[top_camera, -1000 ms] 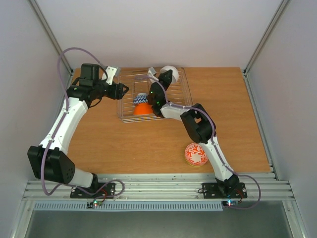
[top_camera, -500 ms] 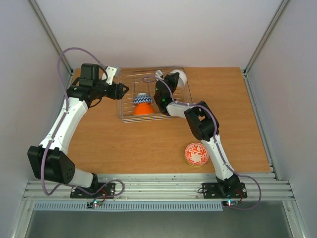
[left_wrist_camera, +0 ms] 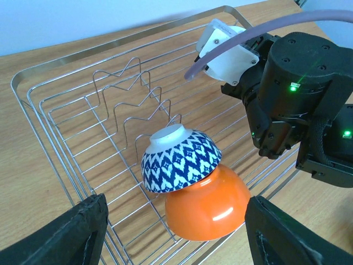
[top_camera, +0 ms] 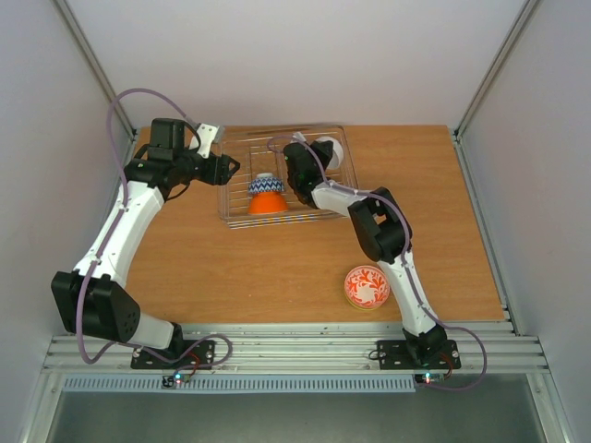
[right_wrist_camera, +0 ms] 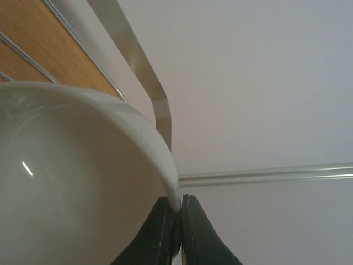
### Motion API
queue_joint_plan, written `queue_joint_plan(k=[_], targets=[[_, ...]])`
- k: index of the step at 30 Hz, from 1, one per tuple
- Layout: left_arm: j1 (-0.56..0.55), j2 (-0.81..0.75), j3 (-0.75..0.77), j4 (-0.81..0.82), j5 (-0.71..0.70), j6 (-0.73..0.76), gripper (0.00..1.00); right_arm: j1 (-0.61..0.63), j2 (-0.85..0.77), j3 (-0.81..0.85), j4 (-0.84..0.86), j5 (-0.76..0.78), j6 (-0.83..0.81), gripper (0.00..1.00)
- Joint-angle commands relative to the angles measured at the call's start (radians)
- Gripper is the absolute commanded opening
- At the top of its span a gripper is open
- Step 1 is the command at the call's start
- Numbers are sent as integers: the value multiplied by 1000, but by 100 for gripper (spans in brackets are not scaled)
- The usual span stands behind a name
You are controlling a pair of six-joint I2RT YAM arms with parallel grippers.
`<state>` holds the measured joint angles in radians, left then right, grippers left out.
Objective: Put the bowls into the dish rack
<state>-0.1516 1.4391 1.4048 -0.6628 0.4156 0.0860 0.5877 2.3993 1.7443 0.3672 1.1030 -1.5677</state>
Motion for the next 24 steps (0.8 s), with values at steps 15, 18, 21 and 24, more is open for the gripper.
queue_joint_plan(k=[15, 18, 21, 24], targets=[[0, -18, -4, 19, 8, 2, 70, 9, -44, 10, -537, -97, 383, 16], [0, -19, -4, 19, 6, 3, 70, 13, -51, 13, -592, -119, 424, 15], [0, -21, -3, 18, 6, 3, 70, 16, -51, 9, -594, -123, 424, 15], [0, -21, -4, 18, 5, 3, 70, 25, -54, 5, -595, -132, 422, 15]])
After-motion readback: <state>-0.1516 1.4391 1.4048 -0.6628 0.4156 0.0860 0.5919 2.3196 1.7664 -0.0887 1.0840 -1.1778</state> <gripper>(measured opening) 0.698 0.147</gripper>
